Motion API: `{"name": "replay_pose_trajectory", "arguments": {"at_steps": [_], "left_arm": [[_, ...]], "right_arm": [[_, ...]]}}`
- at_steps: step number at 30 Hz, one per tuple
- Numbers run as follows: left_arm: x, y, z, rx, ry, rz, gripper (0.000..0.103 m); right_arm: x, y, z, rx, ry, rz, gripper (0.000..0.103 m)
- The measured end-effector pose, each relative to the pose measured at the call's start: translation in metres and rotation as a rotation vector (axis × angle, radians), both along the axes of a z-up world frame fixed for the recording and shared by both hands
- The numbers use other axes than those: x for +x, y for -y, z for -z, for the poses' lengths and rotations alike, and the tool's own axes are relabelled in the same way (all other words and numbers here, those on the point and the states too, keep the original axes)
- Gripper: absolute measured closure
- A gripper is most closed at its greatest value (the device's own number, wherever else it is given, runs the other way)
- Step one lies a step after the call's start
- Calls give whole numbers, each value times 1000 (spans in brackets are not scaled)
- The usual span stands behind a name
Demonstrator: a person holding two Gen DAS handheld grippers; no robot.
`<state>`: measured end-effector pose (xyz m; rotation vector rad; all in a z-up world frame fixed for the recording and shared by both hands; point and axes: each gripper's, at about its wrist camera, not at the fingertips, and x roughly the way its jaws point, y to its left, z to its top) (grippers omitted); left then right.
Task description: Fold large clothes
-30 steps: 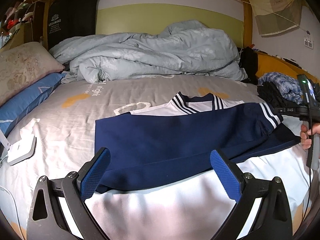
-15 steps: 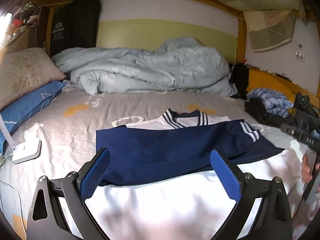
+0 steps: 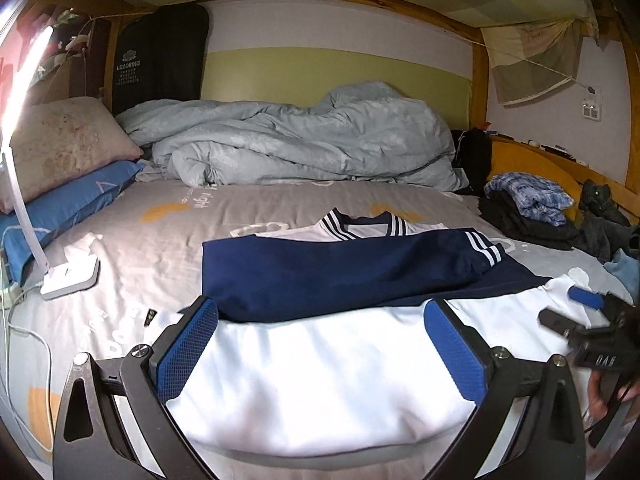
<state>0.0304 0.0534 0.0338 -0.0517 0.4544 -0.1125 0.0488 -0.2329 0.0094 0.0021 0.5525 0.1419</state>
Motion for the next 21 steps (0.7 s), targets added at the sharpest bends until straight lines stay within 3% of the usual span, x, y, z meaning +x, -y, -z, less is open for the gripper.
{"name": "replay_pose_trajectory", "arguments": {"at_steps": [7,13,21], "left_arm": [[-5,2,15,20,-18,-38,1],[-8,2,17,9,-12,-15,1],[-4,5,27,19,-48,2,1]], "right_arm": [[-15,-14,12,-18,-22,-64,0],[-17,-24,23,-60,-55,-103,0],[-27,-62,44,-246,-86,-224,0]]}}
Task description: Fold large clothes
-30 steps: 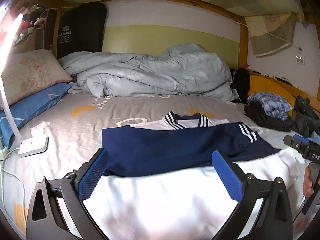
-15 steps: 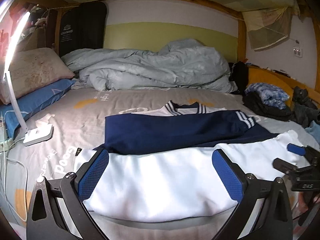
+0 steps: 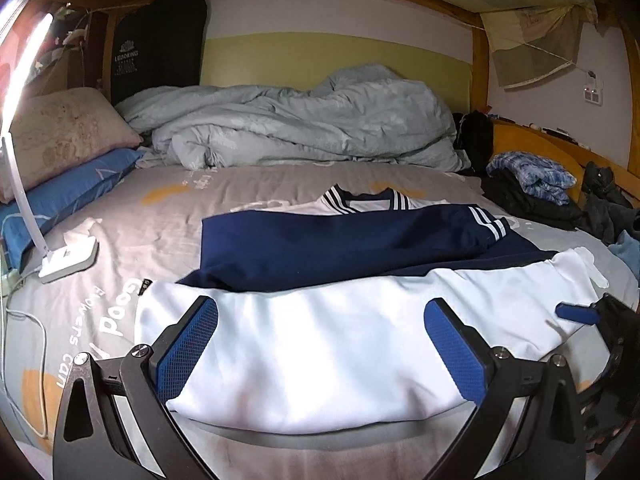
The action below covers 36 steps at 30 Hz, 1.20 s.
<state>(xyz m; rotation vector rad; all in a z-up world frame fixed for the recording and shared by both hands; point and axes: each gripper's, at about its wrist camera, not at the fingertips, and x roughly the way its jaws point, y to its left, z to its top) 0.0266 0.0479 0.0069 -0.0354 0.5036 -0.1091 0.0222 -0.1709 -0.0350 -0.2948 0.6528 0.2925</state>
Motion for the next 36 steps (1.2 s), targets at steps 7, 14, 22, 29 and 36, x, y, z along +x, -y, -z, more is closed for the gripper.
{"name": "replay_pose_trajectory", "arguments": {"at_steps": [7,14,22,29,36], "left_arm": [[5,-5,4,-34,-31,0,1],[18,-14,16,-114,-120,6,1],[19,-4,22,-39,-118,1,1],[17,4,24,-15,-139,37,1],[17,31,37,121,-183,169,1]], "right_arm": [[7,-8,18,-85,-81,-17,0],[22,-1,33,-296,-28,98,0],[29,10,33,-245,-118,89,0],[14,-9,37,-316,-65,3,0],[40,23,30,-294,-46,187,0]]}}
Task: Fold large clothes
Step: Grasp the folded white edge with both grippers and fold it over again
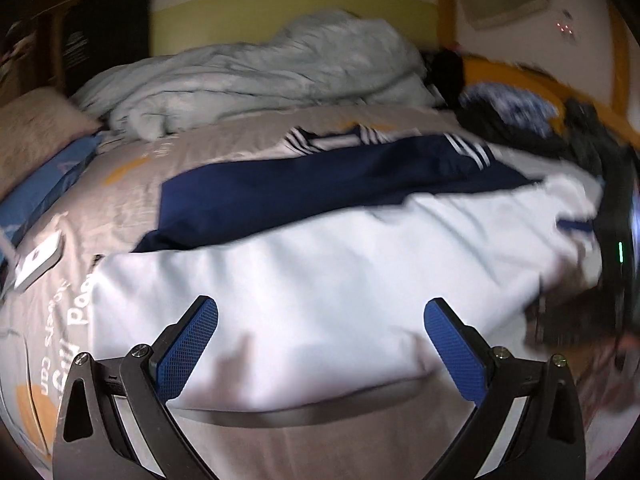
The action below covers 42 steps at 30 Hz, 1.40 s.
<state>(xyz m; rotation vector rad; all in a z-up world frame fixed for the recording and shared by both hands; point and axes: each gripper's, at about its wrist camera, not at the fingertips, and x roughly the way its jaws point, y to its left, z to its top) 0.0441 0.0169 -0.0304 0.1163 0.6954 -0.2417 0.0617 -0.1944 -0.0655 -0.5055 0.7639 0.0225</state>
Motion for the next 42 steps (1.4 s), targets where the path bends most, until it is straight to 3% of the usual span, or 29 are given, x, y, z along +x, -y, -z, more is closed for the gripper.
{"name": "replay_pose_trajectory", "arguments": {"at_steps": [3,8,12,16,19,22,23,25,26,29,32,34,36,42], "left_arm": [[1,17,12,72,-42,73,1],[0,43,43,268,-98,145,0],[3,42,43,264,-113,142,0],[18,25,47,285,-108,21,0],[27,7,44,237,-110,-68,0],[34,-10,44,357,-32,-255,0],[38,-19,45,345,-41,-298,0],[43,-40,44,234,-81,-351,2],[43,-46,41,194,-78,-364,10],[31,-48,25,125,4,-340,44],[15,-43,8,99,109,-341,52],[9,-47,-1,46,133,-351,55],[7,-54,-10,-25,134,-363,60],[-18,-66,-31,-76,65,-382,65]], "right_arm": [[7,17,-4,33,-1,65,0],[12,33,-7,22,14,139,0],[13,42,-9,63,4,152,0],[8,39,-10,34,30,139,0],[8,40,-12,28,42,138,0],[10,48,-14,49,50,156,0],[11,50,-14,25,77,177,0],[12,48,-10,-115,151,218,0],[13,48,-9,-140,152,215,0],[12,57,-18,-19,123,213,16],[2,60,-32,21,199,234,44],[-9,59,-47,80,290,213,72],[-13,58,-54,122,321,204,76],[-40,53,-73,191,360,129,82]]}}
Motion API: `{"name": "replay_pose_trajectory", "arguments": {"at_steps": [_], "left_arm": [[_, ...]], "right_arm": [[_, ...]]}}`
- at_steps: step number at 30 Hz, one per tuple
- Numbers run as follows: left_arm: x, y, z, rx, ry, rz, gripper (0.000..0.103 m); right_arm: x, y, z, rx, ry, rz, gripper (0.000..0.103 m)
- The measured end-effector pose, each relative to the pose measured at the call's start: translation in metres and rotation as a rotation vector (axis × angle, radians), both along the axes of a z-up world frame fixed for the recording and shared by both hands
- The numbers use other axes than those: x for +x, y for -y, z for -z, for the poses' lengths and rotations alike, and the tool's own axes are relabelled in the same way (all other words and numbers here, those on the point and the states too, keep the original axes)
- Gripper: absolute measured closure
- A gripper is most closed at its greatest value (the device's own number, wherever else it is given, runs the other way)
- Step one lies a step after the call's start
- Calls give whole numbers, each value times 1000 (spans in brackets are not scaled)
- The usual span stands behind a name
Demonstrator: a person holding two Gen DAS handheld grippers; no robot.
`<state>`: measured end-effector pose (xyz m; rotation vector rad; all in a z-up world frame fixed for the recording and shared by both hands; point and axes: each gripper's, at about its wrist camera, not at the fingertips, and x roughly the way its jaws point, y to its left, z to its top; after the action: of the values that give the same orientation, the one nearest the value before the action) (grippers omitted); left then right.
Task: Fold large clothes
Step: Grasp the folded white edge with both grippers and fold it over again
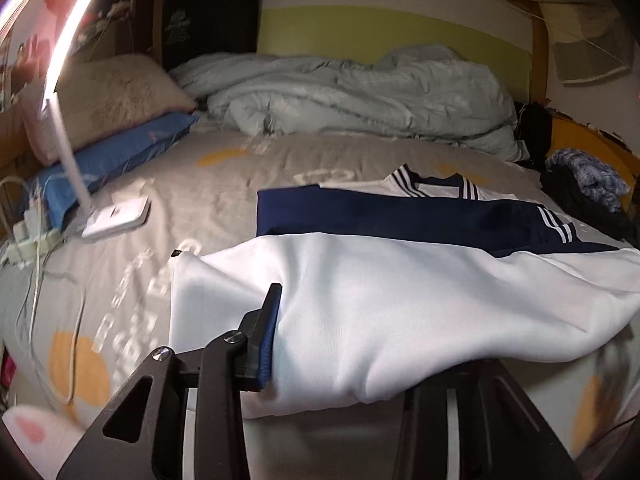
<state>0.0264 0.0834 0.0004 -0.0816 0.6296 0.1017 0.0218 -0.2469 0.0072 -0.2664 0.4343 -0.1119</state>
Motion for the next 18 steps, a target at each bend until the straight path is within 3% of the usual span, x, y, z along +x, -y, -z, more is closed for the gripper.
{"name": "replay_pose_trajectory", "arguments": {"at_steps": [4,8,13,18], "left_arm": [[-11,-5,0,-7,-88,28,65],[8,-3,-13,12,-124,70,64],[86,-9,-31,28,-195,107,63],[171,-9,-17,74,-309,101,62]], "right_arm": [[-17,2,-9,29,-35,-40,81],[2,7,-10,79,-126,-68,81],[60,3,-27,95,-144,-82,81],[148,-9,-19,57,-205,-60,81]]}}
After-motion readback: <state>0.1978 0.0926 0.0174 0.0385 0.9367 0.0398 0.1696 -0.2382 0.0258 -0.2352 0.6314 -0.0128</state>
